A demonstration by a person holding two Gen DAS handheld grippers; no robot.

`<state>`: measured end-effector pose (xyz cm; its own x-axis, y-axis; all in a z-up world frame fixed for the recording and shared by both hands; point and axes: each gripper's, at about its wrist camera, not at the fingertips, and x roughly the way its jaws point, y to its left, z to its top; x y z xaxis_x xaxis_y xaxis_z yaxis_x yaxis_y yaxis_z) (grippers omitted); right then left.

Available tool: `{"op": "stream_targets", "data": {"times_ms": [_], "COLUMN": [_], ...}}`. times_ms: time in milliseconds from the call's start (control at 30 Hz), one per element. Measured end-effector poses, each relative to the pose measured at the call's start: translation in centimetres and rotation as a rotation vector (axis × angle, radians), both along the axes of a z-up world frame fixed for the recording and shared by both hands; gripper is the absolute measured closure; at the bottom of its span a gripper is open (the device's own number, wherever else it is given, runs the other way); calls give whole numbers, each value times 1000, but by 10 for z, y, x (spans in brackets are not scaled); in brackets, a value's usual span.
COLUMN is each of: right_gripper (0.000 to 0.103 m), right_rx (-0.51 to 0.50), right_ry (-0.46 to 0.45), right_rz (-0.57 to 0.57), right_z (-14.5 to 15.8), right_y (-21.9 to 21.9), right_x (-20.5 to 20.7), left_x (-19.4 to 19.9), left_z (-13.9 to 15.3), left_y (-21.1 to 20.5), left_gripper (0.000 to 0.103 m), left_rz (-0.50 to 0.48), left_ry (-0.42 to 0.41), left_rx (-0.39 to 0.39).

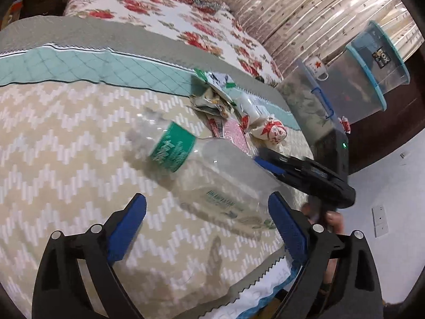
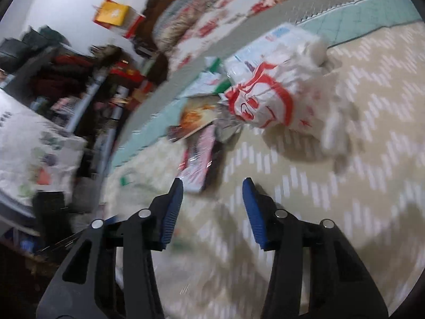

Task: Collect trash
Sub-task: 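Grasp the clear green-label bottle with left tool while right tool grasps a red-white wrapper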

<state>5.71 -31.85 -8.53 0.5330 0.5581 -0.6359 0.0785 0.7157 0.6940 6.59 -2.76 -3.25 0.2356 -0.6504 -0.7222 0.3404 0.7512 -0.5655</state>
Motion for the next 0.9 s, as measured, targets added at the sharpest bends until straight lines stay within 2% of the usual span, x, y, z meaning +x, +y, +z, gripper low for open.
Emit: {"op": "stream_targets", "data": {"times_ms": [67, 200, 267, 433, 533, 633, 700, 800, 900], "right_gripper": [62, 90, 94, 96, 96, 96, 96, 92, 92], "right_rx": [2, -27, -8, 43, 32, -26, -62, -28, -16], "right_ry": [2, 13, 25, 1, -29, -62, -71, -54, -34], "right_rz": [-1, 32, 49, 87, 129, 135, 109, 35, -35], "right_z": [-1, -3, -7, -2, 3, 10, 13, 13, 11], "right_y": [9, 31, 36, 55, 76, 86, 80, 58, 36], "right_x": [10, 23, 22, -16, -46, -70, -76, -79, -81], "left_x": [5, 16, 22, 27, 31, 41, 52, 66, 62], "left_z": [1, 2, 0, -6, -5, -1, 1, 4, 12], "left_y": [-10, -29, -40, -49, -46, -42, -44, -56, -76], "left_gripper": [14, 14, 15, 15, 14, 14, 14, 14, 14], "left_rz": [-4, -28, -48, -68, -73, -88, -99, -122, -184], "left_ry": [-5, -23, -35, -25, -33, -26, -17, -6, -53], "left_rx": [22, 55, 85, 100, 113, 137, 157, 190, 243]}}
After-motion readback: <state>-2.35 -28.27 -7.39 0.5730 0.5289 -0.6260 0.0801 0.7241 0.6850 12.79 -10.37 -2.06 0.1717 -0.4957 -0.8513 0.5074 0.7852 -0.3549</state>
